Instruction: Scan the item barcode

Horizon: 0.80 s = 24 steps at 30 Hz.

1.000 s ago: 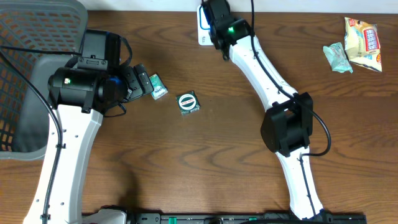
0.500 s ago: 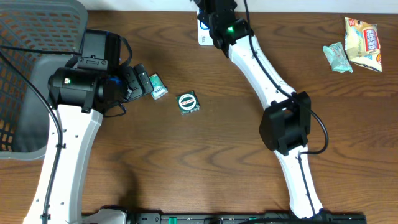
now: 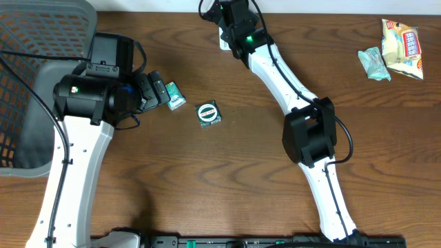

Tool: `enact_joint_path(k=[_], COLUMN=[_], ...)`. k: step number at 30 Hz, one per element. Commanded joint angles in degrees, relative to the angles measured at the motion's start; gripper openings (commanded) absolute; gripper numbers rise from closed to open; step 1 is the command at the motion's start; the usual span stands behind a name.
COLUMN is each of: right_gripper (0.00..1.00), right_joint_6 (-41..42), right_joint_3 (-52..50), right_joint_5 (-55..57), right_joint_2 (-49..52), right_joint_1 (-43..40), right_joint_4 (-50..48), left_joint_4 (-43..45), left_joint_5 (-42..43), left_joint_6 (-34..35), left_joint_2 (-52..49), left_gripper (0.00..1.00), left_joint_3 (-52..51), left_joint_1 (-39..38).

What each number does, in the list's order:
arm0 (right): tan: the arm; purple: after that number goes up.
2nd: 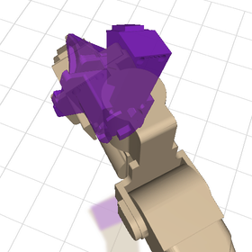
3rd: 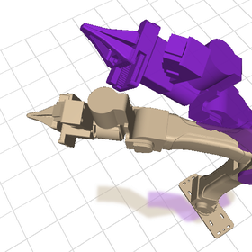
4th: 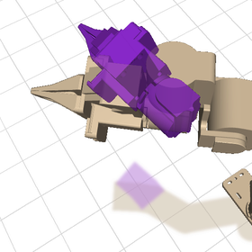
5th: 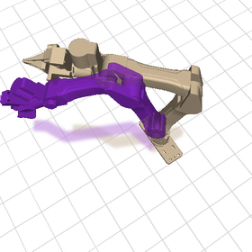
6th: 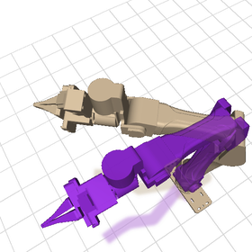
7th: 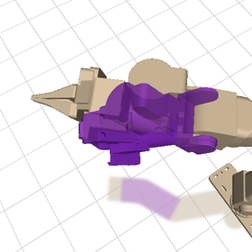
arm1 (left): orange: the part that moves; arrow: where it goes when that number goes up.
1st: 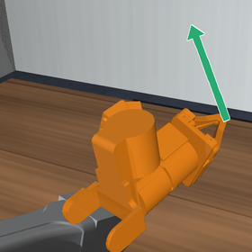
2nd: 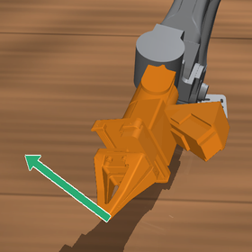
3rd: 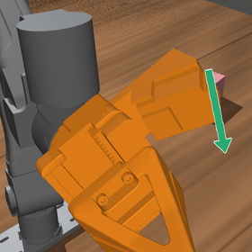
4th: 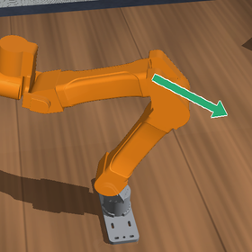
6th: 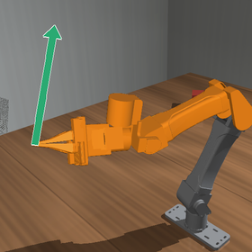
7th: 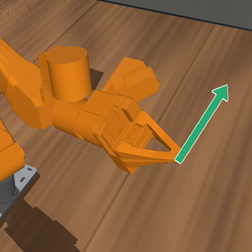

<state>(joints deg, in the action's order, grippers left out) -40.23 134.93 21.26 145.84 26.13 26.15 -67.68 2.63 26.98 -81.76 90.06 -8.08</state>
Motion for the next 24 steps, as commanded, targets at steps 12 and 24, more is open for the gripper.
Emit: enact_joint_path(k=[12,24], right_gripper=[0.01,0.01], right_joint_6=[29.35,36.96], right_joint_3=[0.72,0.68], right_joint_5=[1.53,1.05], right_joint_2=[-15.87,-13.81], right_joint_1=[-9.88,-29.81], right_joint_4=[14.23,36.79], left_joint_4=[-0.24,-0.24], left_joint_5=[-0.57,-0.57], left_joint_6=[-0.35,-0.35], left_joint_2=[0.26,0.26], left_gripper=[0.98,0.97], left_joint_3=[0.55,0.55], left_joint_1=[0.13,0.13])
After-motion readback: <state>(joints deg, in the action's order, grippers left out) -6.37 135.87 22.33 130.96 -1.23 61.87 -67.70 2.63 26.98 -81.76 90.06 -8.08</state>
